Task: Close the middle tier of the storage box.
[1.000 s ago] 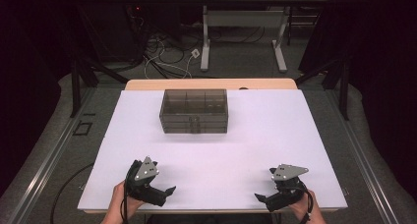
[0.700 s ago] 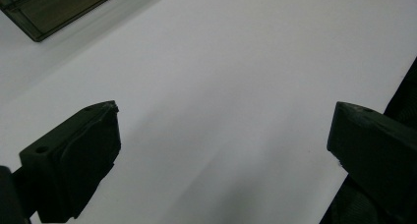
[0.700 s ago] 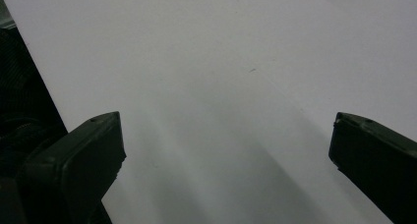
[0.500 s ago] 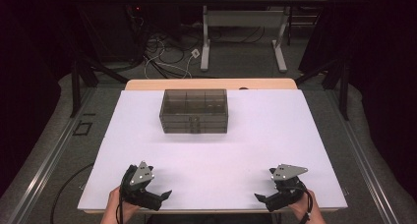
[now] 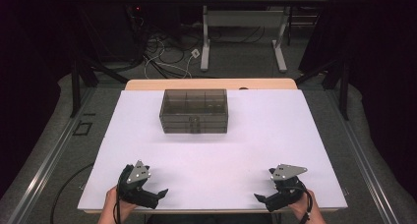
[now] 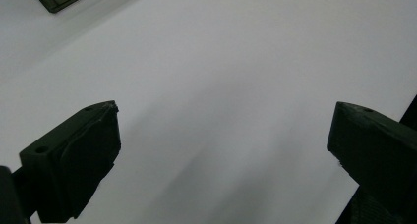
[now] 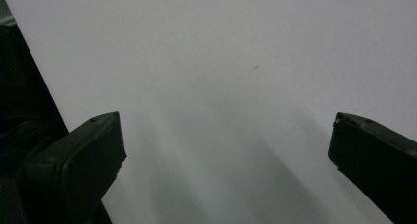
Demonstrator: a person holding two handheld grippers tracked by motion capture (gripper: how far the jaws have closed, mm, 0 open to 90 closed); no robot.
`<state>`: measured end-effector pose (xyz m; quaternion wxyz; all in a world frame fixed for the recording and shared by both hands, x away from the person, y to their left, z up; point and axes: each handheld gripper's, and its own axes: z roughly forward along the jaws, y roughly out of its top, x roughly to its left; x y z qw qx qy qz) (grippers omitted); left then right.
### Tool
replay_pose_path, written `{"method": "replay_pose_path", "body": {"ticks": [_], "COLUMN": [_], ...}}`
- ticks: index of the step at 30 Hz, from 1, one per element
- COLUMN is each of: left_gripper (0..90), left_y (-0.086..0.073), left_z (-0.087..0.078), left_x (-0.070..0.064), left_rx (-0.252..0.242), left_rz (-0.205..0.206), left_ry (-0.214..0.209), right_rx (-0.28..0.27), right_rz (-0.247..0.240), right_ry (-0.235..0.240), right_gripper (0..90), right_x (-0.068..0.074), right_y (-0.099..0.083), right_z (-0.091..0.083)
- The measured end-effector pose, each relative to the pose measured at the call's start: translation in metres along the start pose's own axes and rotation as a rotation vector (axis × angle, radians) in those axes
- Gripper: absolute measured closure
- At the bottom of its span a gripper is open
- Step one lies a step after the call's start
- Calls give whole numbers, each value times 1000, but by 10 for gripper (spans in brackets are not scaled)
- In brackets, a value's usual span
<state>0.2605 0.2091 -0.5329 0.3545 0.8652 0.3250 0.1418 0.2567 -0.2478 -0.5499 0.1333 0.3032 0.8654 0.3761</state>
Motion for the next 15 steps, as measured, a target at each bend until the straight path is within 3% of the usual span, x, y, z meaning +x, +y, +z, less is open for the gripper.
{"method": "replay_pose_path", "body": {"ticks": [15], "left_gripper": [0], "left_y": [-2], "left_z": [3], "left_x": [3], "left_rx": [12], "left_rz": [0], "left_ry": [-3], "right_rx": [5], "right_rz": [-13], "right_ry": [0], "right_gripper": [0], "right_x": [0], "right_y": [0], "right_z": [1]}}
